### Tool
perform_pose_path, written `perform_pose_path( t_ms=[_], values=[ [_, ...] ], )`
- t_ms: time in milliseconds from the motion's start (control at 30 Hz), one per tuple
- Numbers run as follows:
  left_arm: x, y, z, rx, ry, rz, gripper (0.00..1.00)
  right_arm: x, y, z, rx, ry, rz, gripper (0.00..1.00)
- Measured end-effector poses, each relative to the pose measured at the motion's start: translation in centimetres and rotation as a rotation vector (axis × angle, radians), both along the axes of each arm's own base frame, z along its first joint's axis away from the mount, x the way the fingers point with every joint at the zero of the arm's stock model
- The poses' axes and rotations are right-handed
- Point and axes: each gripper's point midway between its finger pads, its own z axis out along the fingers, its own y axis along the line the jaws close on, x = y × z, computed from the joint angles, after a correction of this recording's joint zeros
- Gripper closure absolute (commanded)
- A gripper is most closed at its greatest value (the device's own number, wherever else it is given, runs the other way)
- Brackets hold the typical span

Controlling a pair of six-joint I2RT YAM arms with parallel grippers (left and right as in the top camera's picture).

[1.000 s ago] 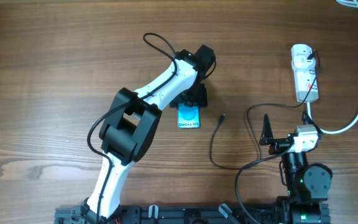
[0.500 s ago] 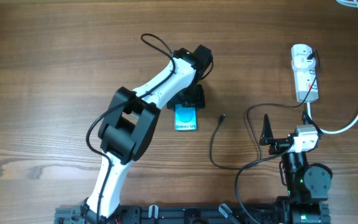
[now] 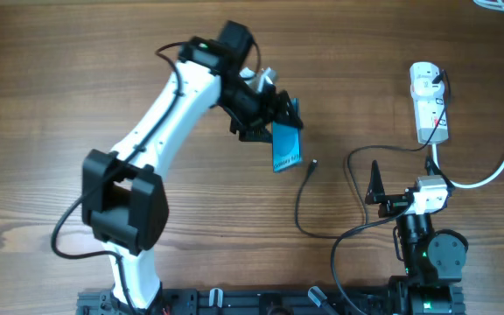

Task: Plug charger to phone and switch on socket
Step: 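Lift the phone with the left gripper and hold it upright, bottom toward right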

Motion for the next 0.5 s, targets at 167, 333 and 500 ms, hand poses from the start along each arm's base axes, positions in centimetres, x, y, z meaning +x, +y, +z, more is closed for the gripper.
perform_pose_path(
  t_ms=[167, 333, 500],
  values=[
    [1.4, 1.0, 5.3, -0.329, 0.103, 0.06, 0.3, 0.0, 0.0, 0.0, 0.0, 0.0, 0.0, 0.0],
    [2.0, 1.8, 8.8, -0.531, 0.161, 0.08, 0.29, 0.0, 0.0, 0.0, 0.0, 0.0, 0.0, 0.0],
    [1.9, 2.1, 10.1, -0.599, 0.214, 0.092, 0.3, 0.0, 0.0, 0.0, 0.0, 0.0, 0.0, 0.0]
  ],
)
